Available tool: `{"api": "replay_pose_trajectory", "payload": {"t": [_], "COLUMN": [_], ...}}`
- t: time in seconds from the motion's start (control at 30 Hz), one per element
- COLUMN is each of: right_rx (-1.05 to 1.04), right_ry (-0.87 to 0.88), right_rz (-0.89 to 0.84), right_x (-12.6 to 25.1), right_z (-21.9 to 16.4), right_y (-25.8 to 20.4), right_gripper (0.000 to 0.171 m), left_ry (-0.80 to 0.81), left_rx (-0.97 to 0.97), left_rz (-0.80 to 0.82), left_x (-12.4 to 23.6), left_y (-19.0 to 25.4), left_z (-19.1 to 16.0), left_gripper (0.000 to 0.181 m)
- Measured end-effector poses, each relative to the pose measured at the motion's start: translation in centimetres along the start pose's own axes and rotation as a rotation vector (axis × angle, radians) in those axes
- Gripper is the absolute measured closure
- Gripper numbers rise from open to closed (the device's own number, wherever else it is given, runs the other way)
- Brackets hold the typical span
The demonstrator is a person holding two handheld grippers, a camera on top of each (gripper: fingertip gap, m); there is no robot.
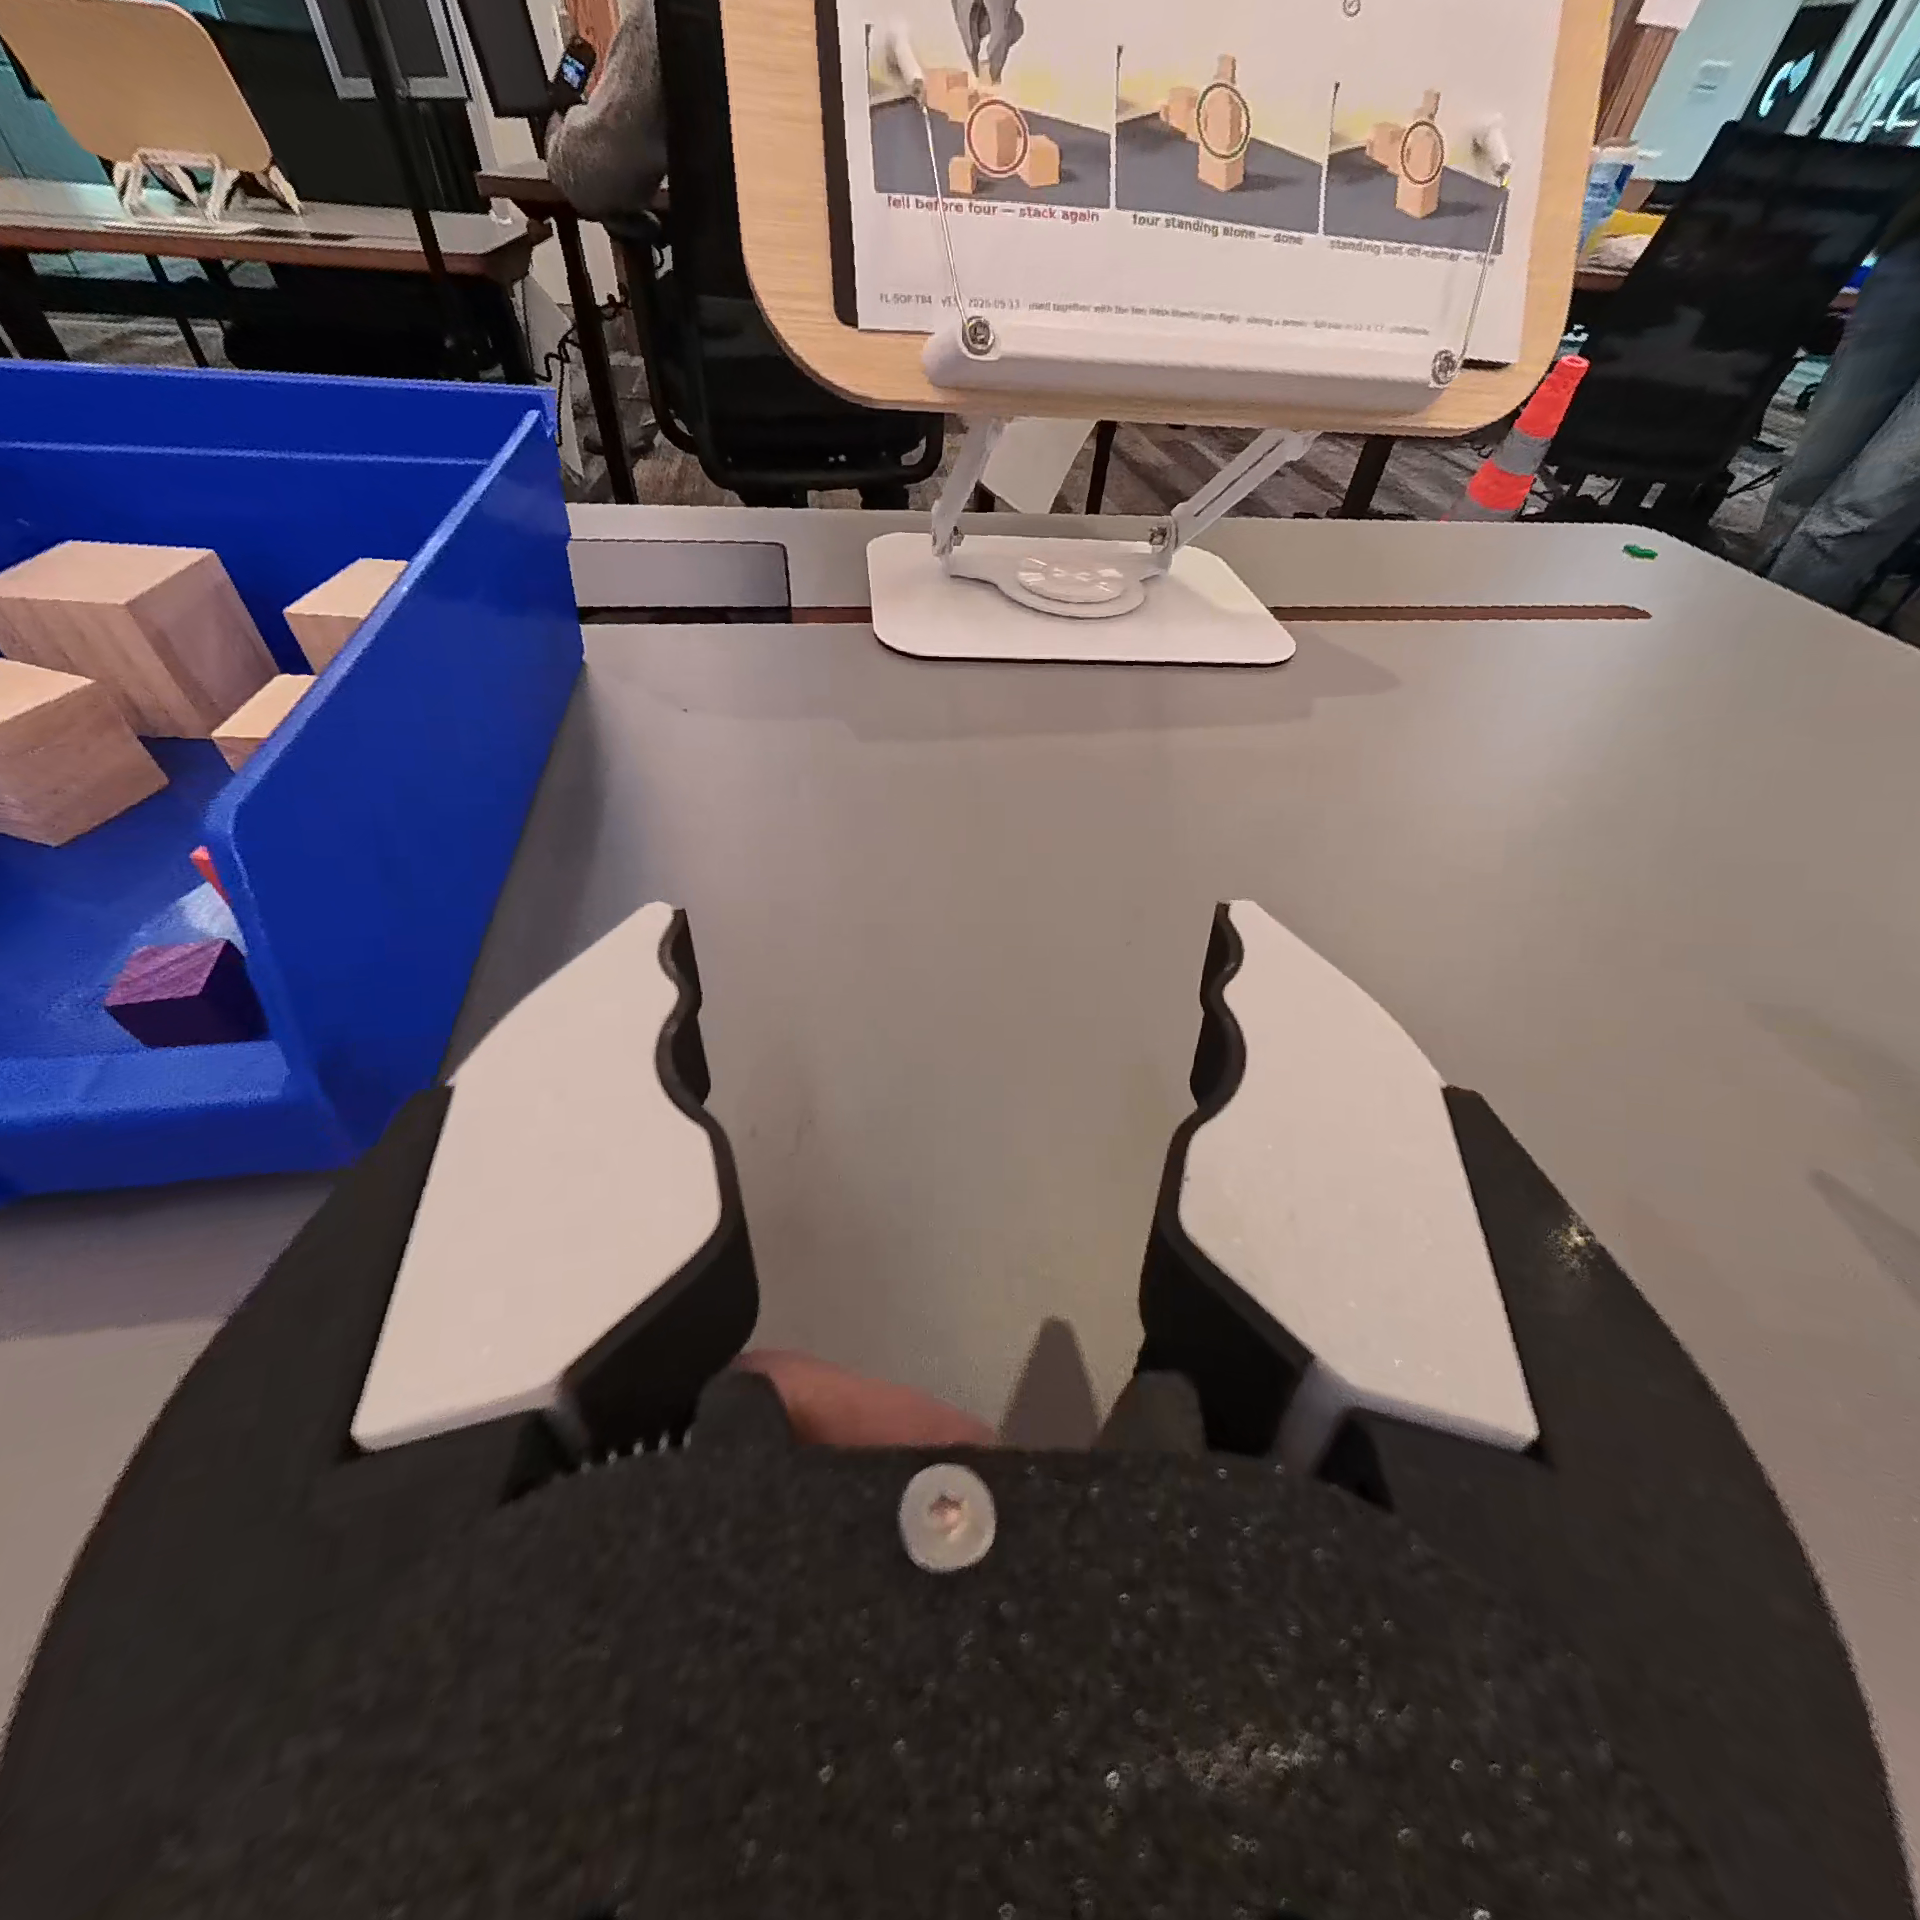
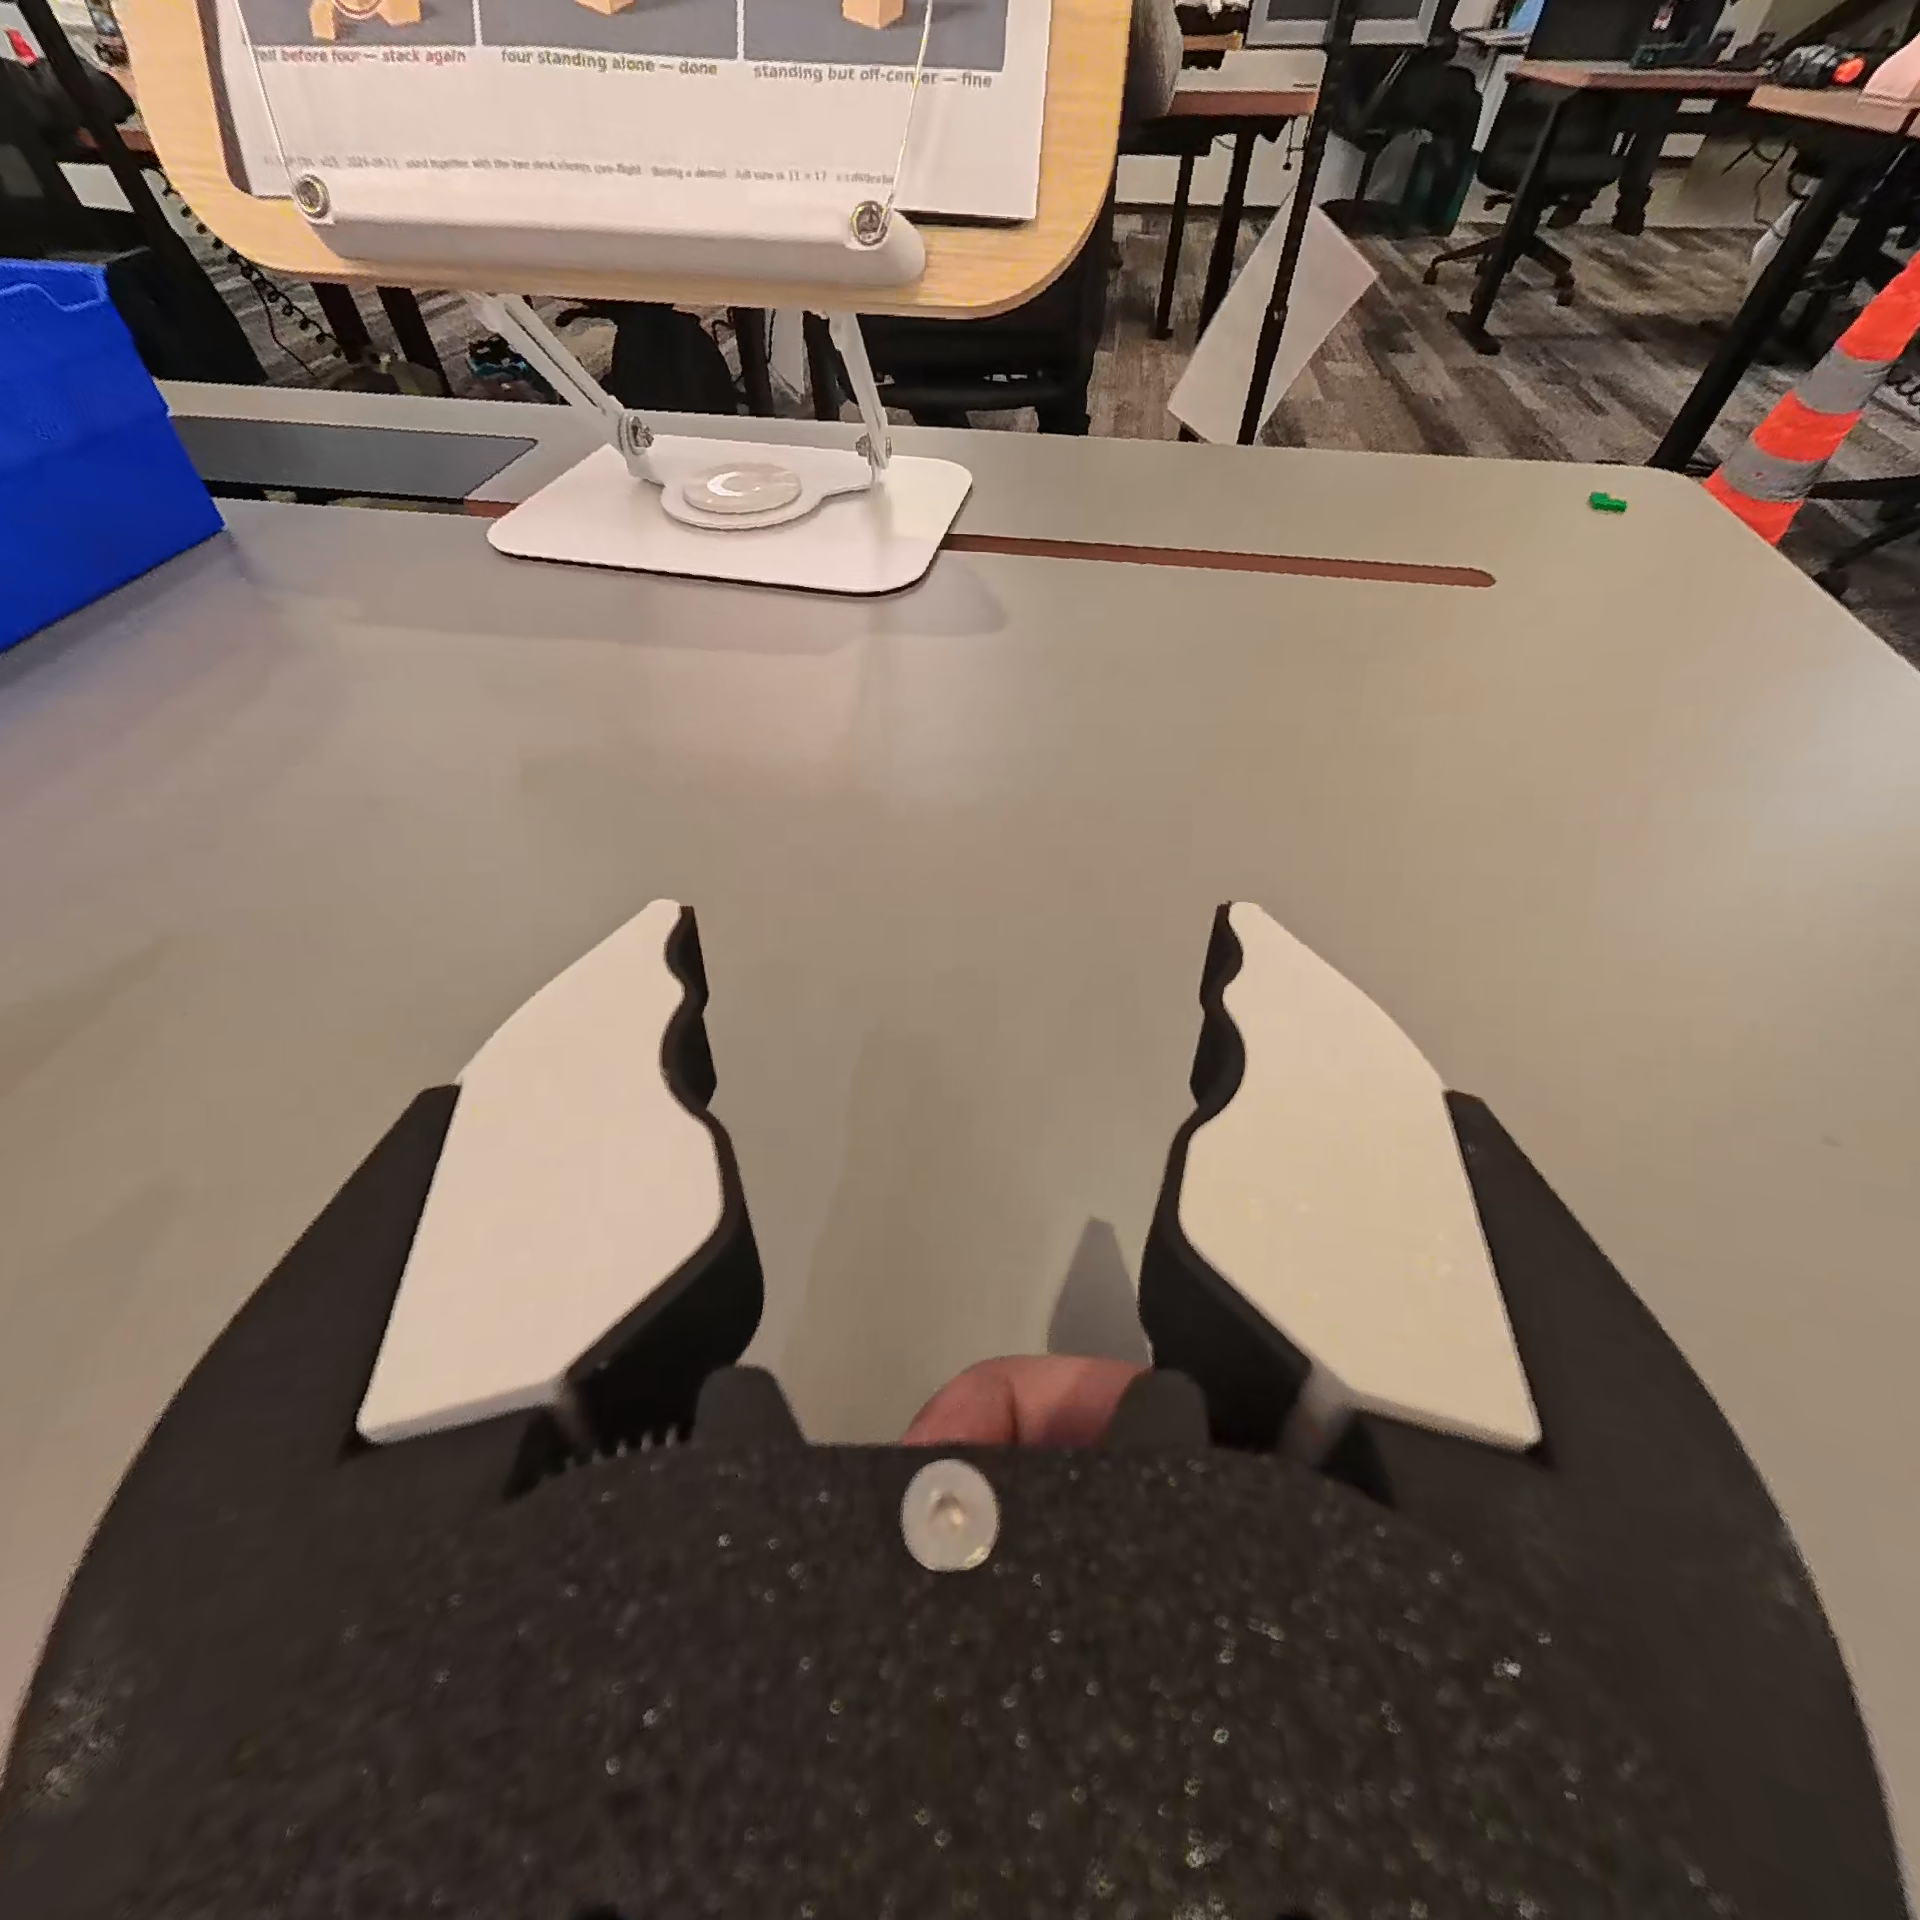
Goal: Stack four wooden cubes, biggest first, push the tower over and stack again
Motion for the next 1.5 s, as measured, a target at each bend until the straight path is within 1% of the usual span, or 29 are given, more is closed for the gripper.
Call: {"api": "replay_pose_trajectory", "payload": {"t": [0.3,0.37,0.4,0.47,0.5,0.57,0.63,0.67,0.73,0.8,0.87,1.0,1.07,1.23,1.37,1.5], "right_rx": [0.013,0.013,0.012,0.009,0.01,0.008,0.004,-0.001,-0.014,-0.023,-0.031,-0.042,-0.047,-0.048,-0.05,-0.047], "right_ry": [0.005,0.005,0.002,0.001,0.001,-0.004,-0.011,-0.015,-0.021,-0.025,-0.028,-0.03,-0.028,-0.031,-0.041,-0.042], "right_rz": [-0.002,0.003,0.007,0.015,0.019,0.029,0.037,0.042,0.055,0.065,0.073,0.091,0.1,0.123,0.133,0.136], "right_x": [0.0,0.1,0.1,0.2,0.2,0.3,0.2,0.1,-0.2,-0.4,-0.5,-0.7,-0.7,-0.6,-0.7,-0.7], "right_z": [0.0,0.0,0.0,0.0,-0.1,-0.1,-0.1,-0.1,-0.1,-0.1,-0.1,0.0,0.1,0.1,-0.1,-0.1], "right_y": [-0.1,-0.2,-0.2,-0.2,-0.3,-0.3,-0.3,-0.3,-0.4,-0.4,-0.4,-0.6,-0.7,-1.1,-1.2,-1.3], "right_gripper": [0.081,0.081,0.081,0.081,0.082,0.082,0.082,0.082,0.082,0.082,0.082,0.083,0.083,0.083,0.084,0.084], "left_ry": [-0.018,-0.073,-0.101,-0.094,-0.085,-0.134,-0.229,-0.293,-0.445,-0.575,-0.679,-0.863,-0.908,-0.985,-1.044,-1.106], "left_rx": [-0.001,0.05,0.07,0.07,0.041,-0.024,-0.086,-0.103,-0.091,-0.08,-0.087,-0.167,-0.192,-0.174,-0.152,-0.111], "left_rz": [-0.035,-0.091,-0.127,-0.166,-0.174,-0.188,-0.179,-0.166,-0.168,-0.14,-0.097,-0.05,-0.029,-0.027,-0.022,-0.026], "left_x": [0.0,0.1,0.2,0.7,0.7,-0.4,-3.1,-4.8,-8.5,-12.1,-15.3,-20.0,-21.8,-24.6,-25.4,-25.6], "left_y": [0.3,0.1,-0.2,-2.0,-3.3,-6.1,-9.2,-10.8,-13.8,-16.3,-18.1,-19.0,-19.1,-19.2,-19.6,-20.2], "left_z": [-0.1,0.3,1.3,4.6,6.7,10.6,13.4,14.2,14.8,14.4,13.4,10.4,9.3,7.3,5.7,4.0], "left_gripper": [0.094,0.099,0.097,0.103,0.108,0.109,0.107,0.108,0.107,0.105,0.105,0.105,0.105,0.107,0.113,0.107]}}
Point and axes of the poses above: each gripper's, where its closed fingertips meet, x back along the fingers, z out of its top, y = z × x across the jaws, the point moved 9 cm from there along x, back along the fingers, and after that the axes turned 8 degrees about y, right-handed, at the moved point
